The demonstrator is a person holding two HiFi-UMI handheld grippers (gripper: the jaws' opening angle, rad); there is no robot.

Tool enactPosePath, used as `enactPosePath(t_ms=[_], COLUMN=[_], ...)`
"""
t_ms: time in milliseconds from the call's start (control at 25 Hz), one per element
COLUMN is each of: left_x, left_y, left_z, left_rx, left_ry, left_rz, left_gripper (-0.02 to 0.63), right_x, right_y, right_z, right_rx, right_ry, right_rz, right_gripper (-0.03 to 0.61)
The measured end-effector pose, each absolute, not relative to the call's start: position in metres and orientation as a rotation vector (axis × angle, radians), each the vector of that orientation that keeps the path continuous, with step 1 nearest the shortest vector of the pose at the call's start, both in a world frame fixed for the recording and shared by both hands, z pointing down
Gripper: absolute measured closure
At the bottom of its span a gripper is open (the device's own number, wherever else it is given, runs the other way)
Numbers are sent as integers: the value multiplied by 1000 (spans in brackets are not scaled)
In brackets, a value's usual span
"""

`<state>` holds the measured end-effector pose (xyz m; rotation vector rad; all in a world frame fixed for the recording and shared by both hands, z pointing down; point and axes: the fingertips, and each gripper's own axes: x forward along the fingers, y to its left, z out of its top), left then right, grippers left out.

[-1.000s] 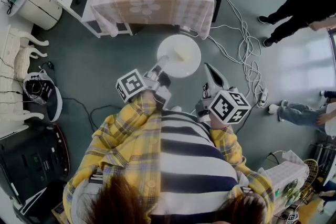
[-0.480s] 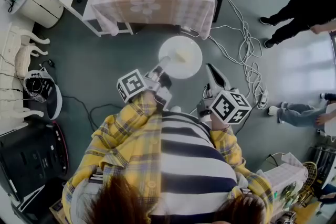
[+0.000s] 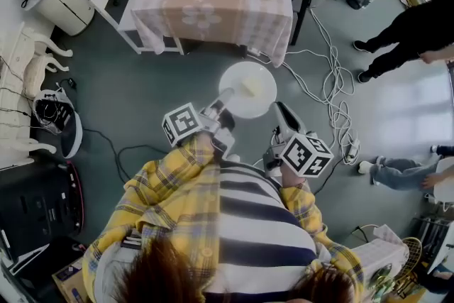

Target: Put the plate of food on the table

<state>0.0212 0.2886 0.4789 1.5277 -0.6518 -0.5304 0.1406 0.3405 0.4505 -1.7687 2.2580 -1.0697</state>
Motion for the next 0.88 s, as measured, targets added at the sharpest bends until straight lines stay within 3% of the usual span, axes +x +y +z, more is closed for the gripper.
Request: enactPosePath(t_ms=[880], left_x=[36], left_y=[234], left_z=[493], left_rx=[1482], left_ry=[-691], left_rz=[-579], left_gripper=[592], right_x=[163], right_y=[294], right_z=[469], right_rx=[-1803], right_ry=[2304], right_rz=[-1110], right_gripper=[517])
